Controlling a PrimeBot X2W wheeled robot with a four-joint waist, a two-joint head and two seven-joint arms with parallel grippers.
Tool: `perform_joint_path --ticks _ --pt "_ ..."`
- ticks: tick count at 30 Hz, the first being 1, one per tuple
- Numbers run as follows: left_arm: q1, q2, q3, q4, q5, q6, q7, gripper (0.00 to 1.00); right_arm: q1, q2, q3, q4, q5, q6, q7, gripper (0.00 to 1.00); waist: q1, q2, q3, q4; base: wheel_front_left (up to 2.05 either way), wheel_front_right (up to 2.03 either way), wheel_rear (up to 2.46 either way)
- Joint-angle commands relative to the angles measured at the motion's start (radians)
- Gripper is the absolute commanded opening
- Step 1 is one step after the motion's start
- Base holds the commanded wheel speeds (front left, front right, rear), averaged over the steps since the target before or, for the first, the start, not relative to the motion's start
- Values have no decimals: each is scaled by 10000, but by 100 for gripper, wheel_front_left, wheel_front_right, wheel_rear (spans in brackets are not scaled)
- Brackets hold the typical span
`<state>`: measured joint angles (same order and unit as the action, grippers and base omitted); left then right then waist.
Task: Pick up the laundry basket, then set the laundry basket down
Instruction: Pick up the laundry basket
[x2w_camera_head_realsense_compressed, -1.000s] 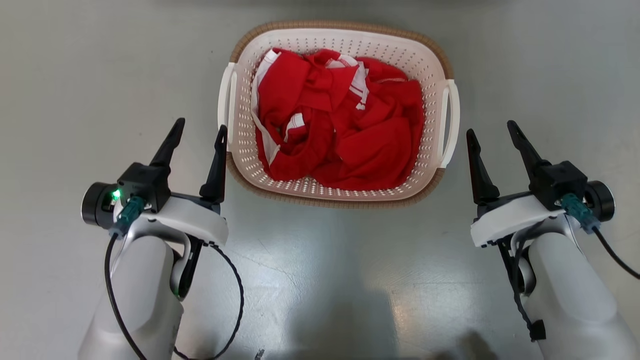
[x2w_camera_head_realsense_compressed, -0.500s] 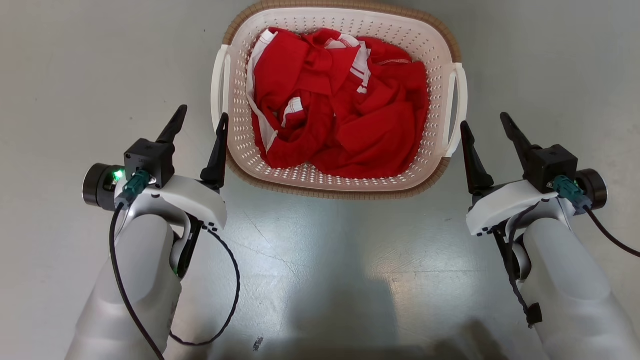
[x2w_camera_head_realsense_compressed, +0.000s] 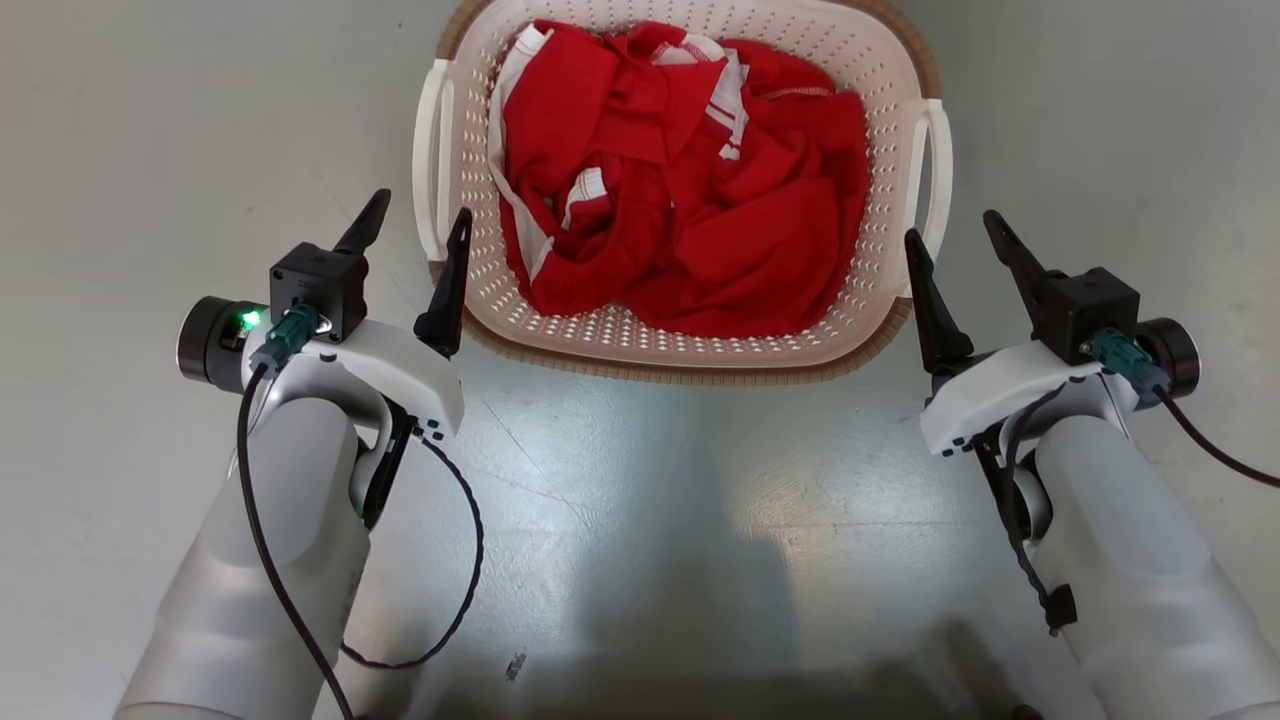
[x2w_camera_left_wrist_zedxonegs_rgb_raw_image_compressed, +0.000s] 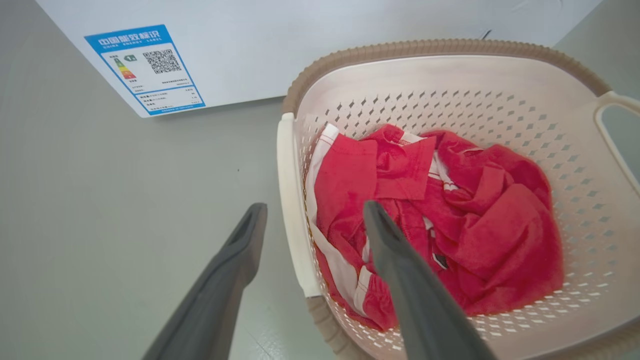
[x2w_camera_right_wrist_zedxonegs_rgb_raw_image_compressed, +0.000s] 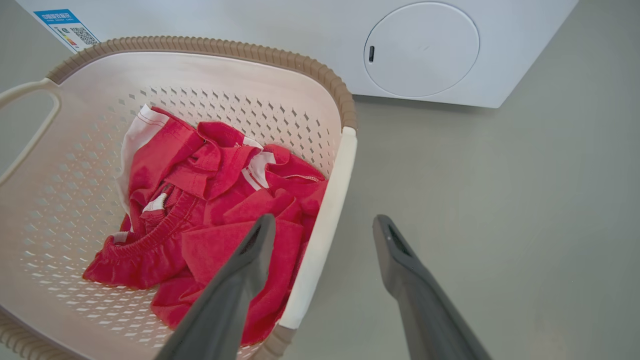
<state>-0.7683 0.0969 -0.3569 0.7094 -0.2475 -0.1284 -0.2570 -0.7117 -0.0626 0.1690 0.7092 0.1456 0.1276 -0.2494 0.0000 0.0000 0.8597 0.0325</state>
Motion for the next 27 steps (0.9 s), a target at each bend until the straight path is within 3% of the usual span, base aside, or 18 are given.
perform_joint_path --ticks 1,27 --pt "0 310 182 -1 -33 -23 -47 100 242 124 208 -51 96 31 -124 100 0 0 66 -6 0 0 0" --pt "-1638 272 -645 2152 -594 -23 -47 100 -656 124 1157 838 1078 31 -124 100 0 0 733 66 0 0 0"
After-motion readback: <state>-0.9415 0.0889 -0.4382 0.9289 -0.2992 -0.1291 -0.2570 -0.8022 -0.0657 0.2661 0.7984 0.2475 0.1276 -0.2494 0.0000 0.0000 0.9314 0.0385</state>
